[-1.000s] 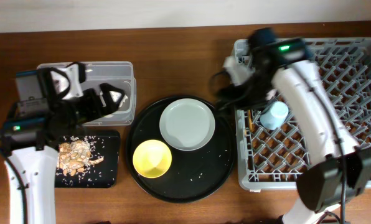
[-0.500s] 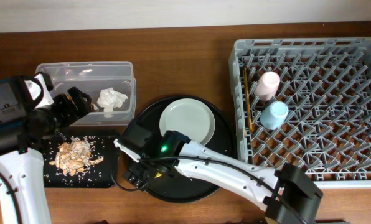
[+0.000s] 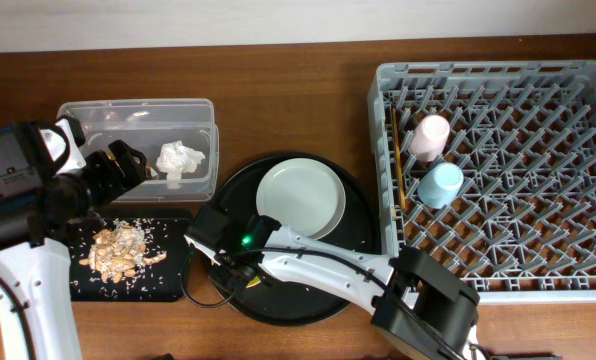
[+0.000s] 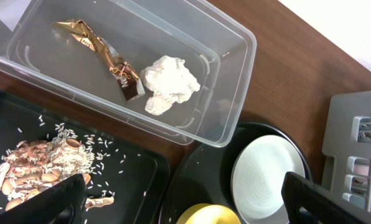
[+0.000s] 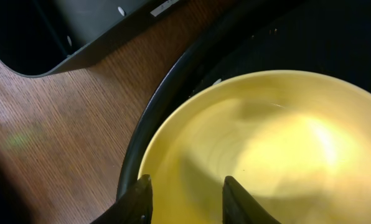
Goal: Sort waste into correct bins and load items into the dishwasher rack
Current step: 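Reach the right gripper to the yellow bowl and grasp its rim, then carry the yellow bowl with the right gripper into the rack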
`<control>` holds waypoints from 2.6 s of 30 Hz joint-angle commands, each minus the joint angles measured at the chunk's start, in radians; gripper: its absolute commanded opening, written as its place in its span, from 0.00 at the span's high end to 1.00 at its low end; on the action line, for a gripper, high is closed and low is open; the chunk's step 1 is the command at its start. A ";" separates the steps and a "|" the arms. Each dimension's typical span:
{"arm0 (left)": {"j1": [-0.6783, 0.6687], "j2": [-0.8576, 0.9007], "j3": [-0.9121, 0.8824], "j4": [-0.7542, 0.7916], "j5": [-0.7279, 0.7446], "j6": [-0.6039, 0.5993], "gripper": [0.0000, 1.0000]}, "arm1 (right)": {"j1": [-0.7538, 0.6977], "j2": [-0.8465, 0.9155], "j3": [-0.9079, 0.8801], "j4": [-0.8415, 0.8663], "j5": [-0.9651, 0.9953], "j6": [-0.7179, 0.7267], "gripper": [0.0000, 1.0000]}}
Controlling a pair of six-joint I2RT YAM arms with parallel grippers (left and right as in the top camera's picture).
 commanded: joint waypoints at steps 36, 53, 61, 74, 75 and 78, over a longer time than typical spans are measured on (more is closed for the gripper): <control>0.004 -0.017 0.003 0.000 -0.004 0.008 0.01 | 0.010 -0.019 -0.012 -0.015 0.006 0.016 0.59; 0.004 -0.017 0.003 0.000 -0.004 0.009 0.01 | 0.013 0.029 -0.031 -0.004 0.021 0.017 0.74; 0.004 -0.017 0.003 0.000 -0.004 0.008 0.01 | 0.013 -0.040 -0.006 -0.023 -0.041 0.017 0.96; 0.004 -0.017 0.003 0.000 -0.004 0.008 0.01 | -0.259 -0.566 0.037 -0.193 -0.194 0.043 0.96; 0.004 -0.017 0.003 0.000 -0.004 0.008 0.01 | -0.359 -0.604 0.037 -0.201 -0.248 0.041 0.96; 0.004 -0.017 0.003 0.000 -0.004 0.008 0.01 | -0.708 -0.635 0.037 -0.193 -0.448 -0.020 0.96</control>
